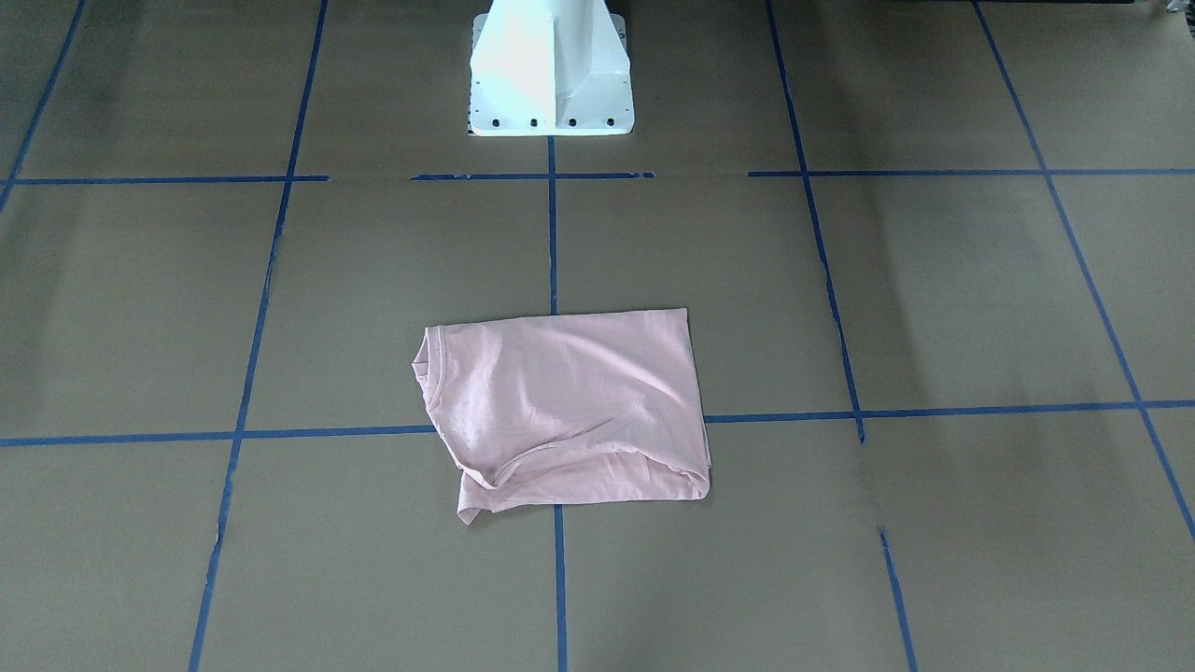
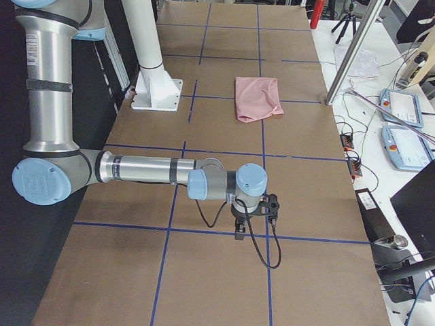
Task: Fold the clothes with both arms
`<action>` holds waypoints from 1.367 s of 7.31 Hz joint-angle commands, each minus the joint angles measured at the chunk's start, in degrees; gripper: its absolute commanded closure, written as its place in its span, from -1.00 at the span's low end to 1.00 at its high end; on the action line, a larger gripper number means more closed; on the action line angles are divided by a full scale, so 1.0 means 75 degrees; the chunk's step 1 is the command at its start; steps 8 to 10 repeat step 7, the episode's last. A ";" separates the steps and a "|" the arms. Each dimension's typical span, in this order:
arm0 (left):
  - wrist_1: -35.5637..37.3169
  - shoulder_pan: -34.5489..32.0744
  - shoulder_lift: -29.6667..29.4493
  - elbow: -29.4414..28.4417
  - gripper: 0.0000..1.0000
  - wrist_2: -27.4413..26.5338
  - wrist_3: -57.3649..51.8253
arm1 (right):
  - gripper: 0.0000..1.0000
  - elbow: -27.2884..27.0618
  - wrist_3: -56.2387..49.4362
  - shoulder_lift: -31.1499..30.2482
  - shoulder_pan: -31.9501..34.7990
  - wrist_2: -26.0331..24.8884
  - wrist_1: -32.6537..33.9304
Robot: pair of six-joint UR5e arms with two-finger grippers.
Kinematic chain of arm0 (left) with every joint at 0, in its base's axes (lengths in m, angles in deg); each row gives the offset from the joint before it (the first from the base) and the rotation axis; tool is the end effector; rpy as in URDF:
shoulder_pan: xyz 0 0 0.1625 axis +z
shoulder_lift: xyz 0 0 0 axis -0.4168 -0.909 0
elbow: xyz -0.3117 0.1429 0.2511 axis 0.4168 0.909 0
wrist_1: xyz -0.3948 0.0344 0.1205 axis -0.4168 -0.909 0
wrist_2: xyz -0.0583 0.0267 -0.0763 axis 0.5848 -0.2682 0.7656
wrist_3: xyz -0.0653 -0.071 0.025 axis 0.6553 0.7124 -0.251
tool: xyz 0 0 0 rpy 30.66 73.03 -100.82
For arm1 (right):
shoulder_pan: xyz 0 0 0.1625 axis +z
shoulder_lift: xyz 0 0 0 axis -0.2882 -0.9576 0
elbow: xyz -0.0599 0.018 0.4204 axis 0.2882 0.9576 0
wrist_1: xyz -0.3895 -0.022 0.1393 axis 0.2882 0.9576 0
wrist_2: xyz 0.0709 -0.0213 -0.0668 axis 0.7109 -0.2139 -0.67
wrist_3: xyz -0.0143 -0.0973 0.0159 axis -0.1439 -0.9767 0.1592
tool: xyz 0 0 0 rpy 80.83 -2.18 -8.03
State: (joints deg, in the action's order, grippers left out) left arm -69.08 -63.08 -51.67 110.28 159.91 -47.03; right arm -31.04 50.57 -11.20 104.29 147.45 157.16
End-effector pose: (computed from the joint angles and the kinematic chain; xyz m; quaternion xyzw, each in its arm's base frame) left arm -0.0414 -0.4795 0.6544 0.0132 0.3981 0.0509 0.9158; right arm 0.0425 -0.4746 0.6630 -0.0218 -0.3826 0.0225 0.9234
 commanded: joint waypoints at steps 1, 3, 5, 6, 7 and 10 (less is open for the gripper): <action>0.0000 0.0000 0.0000 0.0009 -1.00 0.0010 0.0000 | -1.00 0.0001 0.0002 0.0036 0.0000 -0.0009 -0.0012; 0.0000 0.0000 -0.0012 0.0009 -1.00 0.0010 0.0000 | -1.00 0.0013 0.0002 0.0036 0.0000 -0.0045 -0.0223; 0.0000 0.0000 -0.0023 -0.0002 -1.00 0.0010 0.0000 | -1.00 0.0013 0.0002 0.0036 0.0000 -0.0045 -0.0223; 0.0000 0.0000 -0.0023 -0.0003 -1.00 0.0010 0.0000 | -1.00 0.0013 0.0002 0.0036 0.0000 -0.0045 -0.0223; 0.0000 0.0000 -0.0023 -0.0003 -1.00 0.0010 0.0000 | -1.00 0.0001 0.0014 0.0036 0.0000 -0.0033 -0.0223; 0.0000 0.0000 -0.0023 -0.0003 -1.00 0.0010 0.0000 | -1.00 0.0001 0.0014 0.0036 0.0000 -0.0033 -0.0223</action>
